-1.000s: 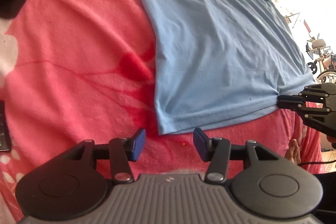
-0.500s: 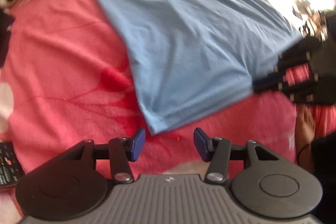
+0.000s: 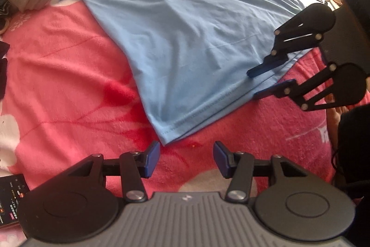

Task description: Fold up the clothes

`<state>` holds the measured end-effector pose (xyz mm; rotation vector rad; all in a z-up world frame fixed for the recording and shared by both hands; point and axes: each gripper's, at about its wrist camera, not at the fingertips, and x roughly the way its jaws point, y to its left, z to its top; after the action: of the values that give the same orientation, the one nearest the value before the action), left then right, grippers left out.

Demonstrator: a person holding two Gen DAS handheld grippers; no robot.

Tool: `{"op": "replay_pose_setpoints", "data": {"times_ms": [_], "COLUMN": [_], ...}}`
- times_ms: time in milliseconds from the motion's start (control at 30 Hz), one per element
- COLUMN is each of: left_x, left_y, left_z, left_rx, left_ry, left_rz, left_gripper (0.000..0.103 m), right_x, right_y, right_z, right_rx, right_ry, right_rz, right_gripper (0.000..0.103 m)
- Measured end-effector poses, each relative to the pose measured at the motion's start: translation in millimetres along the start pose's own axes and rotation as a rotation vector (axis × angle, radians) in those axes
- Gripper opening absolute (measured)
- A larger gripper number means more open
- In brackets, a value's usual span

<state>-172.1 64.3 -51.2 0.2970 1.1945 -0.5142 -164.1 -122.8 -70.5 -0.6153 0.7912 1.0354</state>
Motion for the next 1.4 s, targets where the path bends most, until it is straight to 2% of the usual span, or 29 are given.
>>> {"op": "replay_pose_setpoints", "data": {"times_ms": [67, 133, 233, 400, 633, 733, 967, 1033, 1100, 1300, 1400], "left_x": [0, 0, 0, 3, 11, 8, -3, 2, 9, 33, 40], "left_y": [1, 3, 6, 8, 22, 26, 29, 24, 20, 9, 7], "left_z": [-2, -3, -4, -5, 0, 9, 59, 80, 100, 138, 139], "left_rx": [-0.002, -0.01, -0.022, -0.036, -0.155, -0.165, -0.202, -0.195, -0.184, -0.13, -0.096], "left_ry": [0.004, 0.006, 0.005, 0.003, -0.002, -0.012, -0.134, -0.149, -0.158, -0.127, -0.089], "left_rz": [0.005, 0.006, 0.006, 0.004, -0.046, -0.045, -0.121, -0.14, -0.157, -0.154, -0.159], "left_gripper": [0.052, 0.052, 0.052, 0.052, 0.049, 0.048, 0.048, 0.048, 0.048, 0.048, 0.049], "right_x": [3, 4, 4, 4, 0, 4, -26, -19, -16, -26, -58], "right_y": [1, 0, 0, 0, 0, 5, -34, -48, -49, -45, -81], "right_z": [1, 1, 2, 2, 0, -3, 9, 2, -8, -37, -55], "right_rx": [-0.006, 0.002, 0.014, 0.027, 0.052, 0.04, 0.208, 0.274, 0.314, 0.421, 0.588], "right_ry": [0.005, 0.006, 0.008, 0.01, 0.012, 0.034, -0.094, -0.069, -0.04, -0.003, -0.076], "right_rz": [-0.001, 0.004, 0.011, 0.024, 0.068, 0.077, 0.012, -0.023, 0.008, 0.17, 0.094], "right_gripper": [0.02, 0.01, 0.003, 0.002, 0.001, 0.001, 0.004, 0.004, 0.004, 0.004, 0.005]}}
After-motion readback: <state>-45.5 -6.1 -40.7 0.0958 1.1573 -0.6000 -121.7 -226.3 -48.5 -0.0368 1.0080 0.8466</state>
